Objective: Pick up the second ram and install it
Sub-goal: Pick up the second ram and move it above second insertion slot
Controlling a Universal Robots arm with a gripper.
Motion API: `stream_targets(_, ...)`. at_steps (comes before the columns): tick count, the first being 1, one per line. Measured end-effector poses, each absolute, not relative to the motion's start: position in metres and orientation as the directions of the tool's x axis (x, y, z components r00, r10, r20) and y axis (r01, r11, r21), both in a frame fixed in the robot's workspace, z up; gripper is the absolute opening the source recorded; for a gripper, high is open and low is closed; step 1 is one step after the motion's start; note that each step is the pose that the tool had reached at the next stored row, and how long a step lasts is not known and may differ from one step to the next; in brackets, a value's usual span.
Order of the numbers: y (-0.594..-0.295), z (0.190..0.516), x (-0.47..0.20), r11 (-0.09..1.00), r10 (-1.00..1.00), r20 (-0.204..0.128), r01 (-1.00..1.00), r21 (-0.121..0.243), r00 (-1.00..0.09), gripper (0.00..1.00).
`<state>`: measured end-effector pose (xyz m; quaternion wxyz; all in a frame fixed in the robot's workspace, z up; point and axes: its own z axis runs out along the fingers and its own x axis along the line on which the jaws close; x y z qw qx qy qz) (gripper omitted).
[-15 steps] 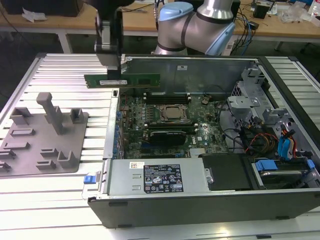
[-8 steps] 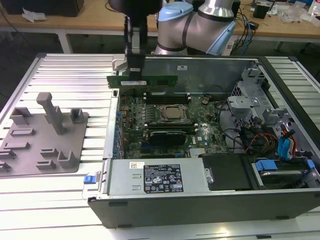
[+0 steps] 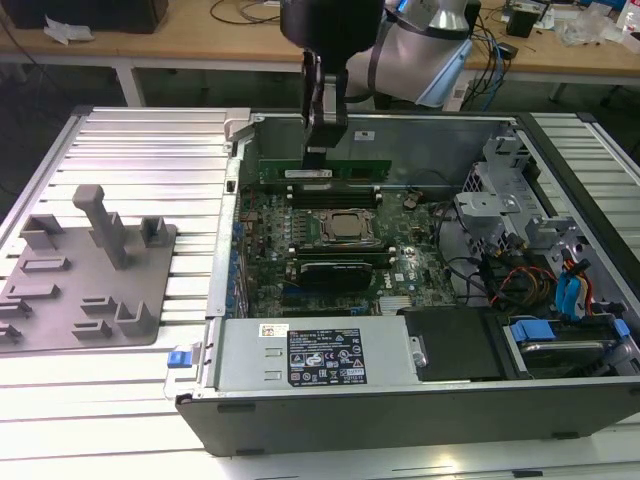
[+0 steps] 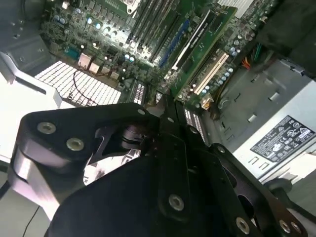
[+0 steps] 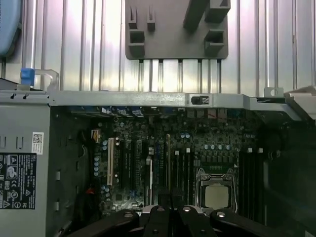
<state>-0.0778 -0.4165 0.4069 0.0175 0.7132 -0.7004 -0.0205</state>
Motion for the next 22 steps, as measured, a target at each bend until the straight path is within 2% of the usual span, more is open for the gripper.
stream_targets(5,-0.411,0.39,-0.072,-0.02,-1.0,-0.005,-0.998,0.054,0.02,0.09)
stream_targets(18,-0.406,0.372,-0.041,-0.02,-1.0,-0.005,-0.998,0.054,0.02,0.09)
stream_targets(22,-0.393,0.363,-0.04,-0.021,-1.0,-0.005,-0.998,0.054,0.02,0.09)
